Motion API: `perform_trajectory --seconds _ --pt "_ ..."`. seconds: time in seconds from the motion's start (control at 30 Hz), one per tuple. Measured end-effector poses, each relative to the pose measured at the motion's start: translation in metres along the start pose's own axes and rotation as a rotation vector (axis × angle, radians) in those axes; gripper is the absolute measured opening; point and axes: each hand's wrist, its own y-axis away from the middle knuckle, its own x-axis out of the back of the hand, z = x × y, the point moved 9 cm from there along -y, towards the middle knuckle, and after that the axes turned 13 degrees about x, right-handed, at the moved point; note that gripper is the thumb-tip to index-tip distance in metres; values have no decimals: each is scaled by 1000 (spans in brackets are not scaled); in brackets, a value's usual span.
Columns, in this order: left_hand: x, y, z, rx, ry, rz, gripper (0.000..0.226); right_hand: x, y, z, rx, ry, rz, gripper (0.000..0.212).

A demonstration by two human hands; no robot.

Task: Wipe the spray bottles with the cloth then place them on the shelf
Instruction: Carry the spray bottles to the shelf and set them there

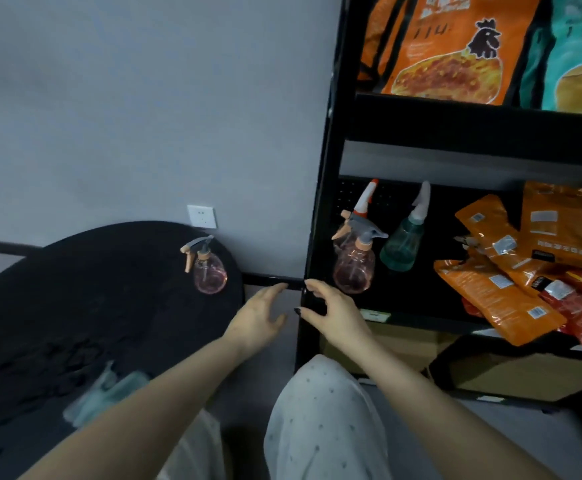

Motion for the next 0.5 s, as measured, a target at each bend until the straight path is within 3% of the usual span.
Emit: perform_trajectory --seconds 0.23,0.5 --pt "62 -4 -91 143 -28 104 58 -82 -52 -31 10 -23 -135 61" --pt "89 -38 -191 361 92 166 61 -162 -141 -15 -107 11 -163 63"
